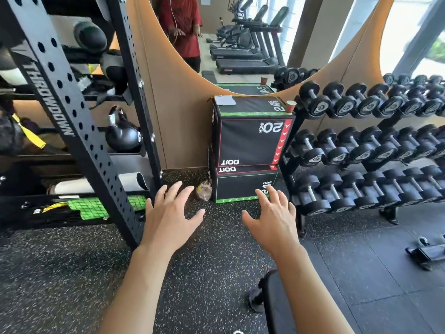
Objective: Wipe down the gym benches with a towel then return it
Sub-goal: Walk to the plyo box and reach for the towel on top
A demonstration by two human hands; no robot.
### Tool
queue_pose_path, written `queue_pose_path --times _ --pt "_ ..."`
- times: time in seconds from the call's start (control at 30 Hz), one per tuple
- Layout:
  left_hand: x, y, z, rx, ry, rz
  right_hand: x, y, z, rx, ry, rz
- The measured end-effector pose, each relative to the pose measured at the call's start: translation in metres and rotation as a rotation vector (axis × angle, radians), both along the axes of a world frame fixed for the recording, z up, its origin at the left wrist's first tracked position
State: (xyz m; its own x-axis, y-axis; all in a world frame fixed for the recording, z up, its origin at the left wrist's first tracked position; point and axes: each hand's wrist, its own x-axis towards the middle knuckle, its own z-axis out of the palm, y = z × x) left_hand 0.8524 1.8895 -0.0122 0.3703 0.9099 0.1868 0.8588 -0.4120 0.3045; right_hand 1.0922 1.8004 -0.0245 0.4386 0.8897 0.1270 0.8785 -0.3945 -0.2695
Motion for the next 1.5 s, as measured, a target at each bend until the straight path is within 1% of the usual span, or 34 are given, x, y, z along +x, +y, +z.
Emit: queue_pose_path --times 0.33,0.53,0.77,0.97,1.27,1.4,1.5 --pt "0.108 0.081 0.019 0.032 -0.021 -0.006 0.108 0.088 0.006 0.056 0.064 0.036" --pt "0.150 0.114 0.022 0.044 -0.030 -0.010 0.148 0.129 0.002 0.066 0.081 0.045" --pt "0.171 0.169 0.020 0.061 -0.049 -0.005 0.168 0.181 -0.006 0.081 0.109 0.047" --pt "0.184 0.235 0.009 0.032 -0.103 -0.058 0.177 0.240 -0.011 0.078 0.124 0.010" --pt "0.182 0.352 0.024 0.021 -0.178 -0.127 0.170 0.346 0.014 0.109 0.112 -0.049" --pt "0.172 0.395 0.022 0.011 -0.199 -0.140 0.161 0.381 0.011 0.114 0.107 -0.056" --pt "0.164 0.418 0.016 -0.032 -0.246 -0.145 0.156 0.401 0.006 0.077 0.106 -0.038"
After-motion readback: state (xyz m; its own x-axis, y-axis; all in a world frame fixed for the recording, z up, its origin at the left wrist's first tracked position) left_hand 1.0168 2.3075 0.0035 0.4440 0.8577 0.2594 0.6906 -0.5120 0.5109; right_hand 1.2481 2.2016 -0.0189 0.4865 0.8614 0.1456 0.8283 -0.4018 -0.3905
